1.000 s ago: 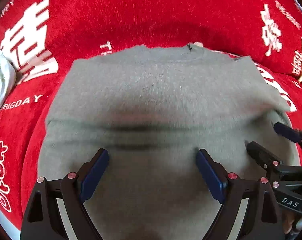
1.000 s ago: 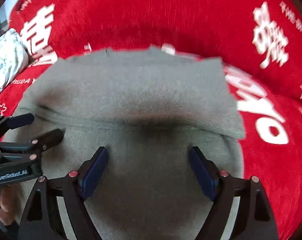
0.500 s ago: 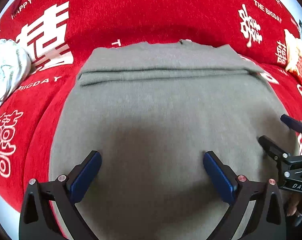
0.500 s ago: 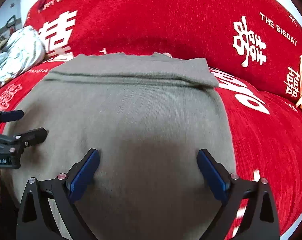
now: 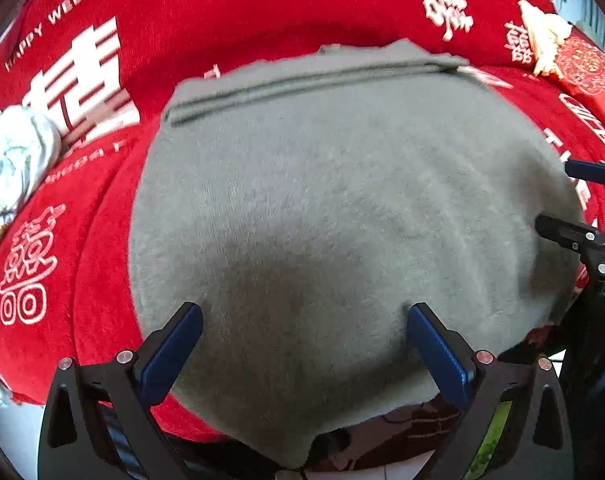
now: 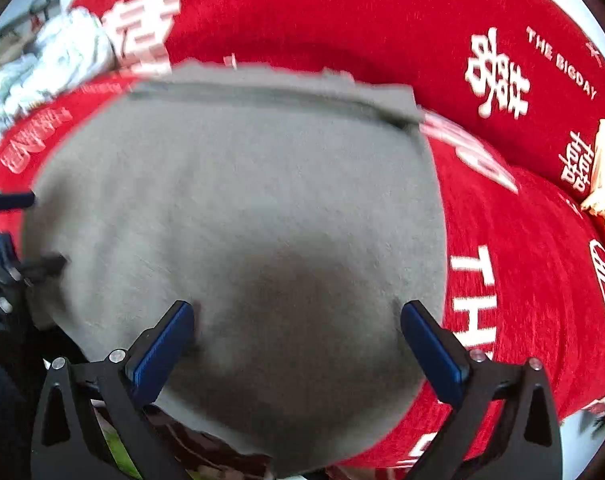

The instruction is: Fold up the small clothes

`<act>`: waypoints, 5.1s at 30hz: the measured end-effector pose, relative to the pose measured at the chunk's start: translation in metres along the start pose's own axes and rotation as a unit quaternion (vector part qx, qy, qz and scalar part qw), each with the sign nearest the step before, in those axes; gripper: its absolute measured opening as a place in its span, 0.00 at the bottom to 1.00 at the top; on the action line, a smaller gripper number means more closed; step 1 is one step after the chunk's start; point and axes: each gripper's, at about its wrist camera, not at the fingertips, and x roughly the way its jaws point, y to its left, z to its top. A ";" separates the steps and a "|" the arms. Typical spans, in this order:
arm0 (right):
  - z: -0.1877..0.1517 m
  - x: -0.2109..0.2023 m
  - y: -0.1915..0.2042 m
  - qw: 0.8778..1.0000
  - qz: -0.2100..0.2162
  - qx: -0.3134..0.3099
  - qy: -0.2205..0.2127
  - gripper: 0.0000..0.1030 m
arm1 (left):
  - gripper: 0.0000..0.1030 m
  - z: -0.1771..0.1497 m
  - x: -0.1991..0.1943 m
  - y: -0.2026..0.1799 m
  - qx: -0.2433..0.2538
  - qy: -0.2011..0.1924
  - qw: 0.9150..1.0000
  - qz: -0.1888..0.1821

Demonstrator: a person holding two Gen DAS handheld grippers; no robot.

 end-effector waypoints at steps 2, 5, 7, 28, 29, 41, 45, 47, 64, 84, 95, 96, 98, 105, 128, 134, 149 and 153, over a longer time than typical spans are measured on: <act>0.006 -0.009 0.016 0.999 0.023 -0.018 -0.031 1.00 | 0.99 0.004 -0.005 -0.003 0.000 -0.018 1.000 -0.002; 0.010 0.003 0.047 0.997 0.031 -0.070 -0.015 1.00 | 0.99 0.009 0.012 -0.007 -0.002 0.001 1.000 -0.001; 0.003 0.023 0.062 0.995 0.016 -0.098 0.022 1.00 | 1.00 0.004 0.021 -0.005 -0.007 0.007 1.000 -0.002; -0.059 0.002 -0.050 0.982 0.081 0.131 0.109 1.00 | 1.00 -0.067 0.019 0.074 -0.205 0.115 0.967 -0.101; -0.059 0.001 -0.048 0.983 0.081 0.126 0.109 0.99 | 0.99 -0.066 0.020 0.070 -0.198 0.116 0.968 -0.100; -0.052 -0.032 -0.046 0.985 0.117 0.111 0.061 0.11 | 0.09 -0.041 -0.020 0.053 -0.141 0.087 0.982 -0.093; -0.033 -0.054 -0.060 0.985 0.123 0.124 0.005 0.11 | 0.09 -0.015 -0.049 0.058 -0.133 0.030 0.986 -0.092; -0.020 -0.056 -0.072 0.983 0.121 0.136 -0.022 0.11 | 0.09 0.002 -0.053 0.068 -0.141 0.005 0.986 -0.085; 0.002 -0.004 -0.110 0.958 0.161 0.237 -0.021 0.55 | 0.83 0.019 0.002 0.100 -0.268 0.006 0.953 -0.142; 0.003 0.000 -0.086 0.961 0.196 0.194 0.009 0.11 | 0.09 0.008 -0.005 0.077 -0.237 0.016 0.958 -0.160; 0.032 -0.067 -0.091 0.952 0.216 0.201 -0.083 0.10 | 0.09 0.042 -0.089 0.093 -0.232 -0.100 0.960 -0.121; 0.034 -0.070 -0.090 0.952 0.214 0.200 -0.088 0.10 | 0.09 0.048 -0.094 0.092 -0.228 -0.107 0.961 -0.114; 0.040 -0.075 -0.090 0.953 0.208 0.199 -0.094 0.10 | 0.09 0.058 -0.098 0.090 -0.223 -0.112 0.962 -0.107; 0.058 -0.085 -0.097 0.953 0.191 0.207 -0.112 0.10 | 0.09 0.081 -0.100 0.097 -0.236 -0.116 0.959 -0.107; 0.086 -0.084 -0.092 0.952 0.195 0.204 -0.114 0.10 | 0.09 0.080 -0.047 0.143 -0.330 0.005 0.916 -0.230; 0.086 -0.079 -0.090 0.954 0.194 0.201 -0.107 0.10 | 0.09 0.069 -0.033 0.136 -0.336 0.028 0.911 -0.237; 0.119 -0.080 -0.110 0.948 0.204 0.212 -0.120 0.10 | 0.09 0.113 -0.055 0.154 -0.323 -0.016 0.913 -0.249; 0.134 -0.063 -0.118 0.948 0.203 0.221 -0.108 0.10 | 0.09 0.129 -0.034 0.171 -0.362 -0.004 0.888 -0.282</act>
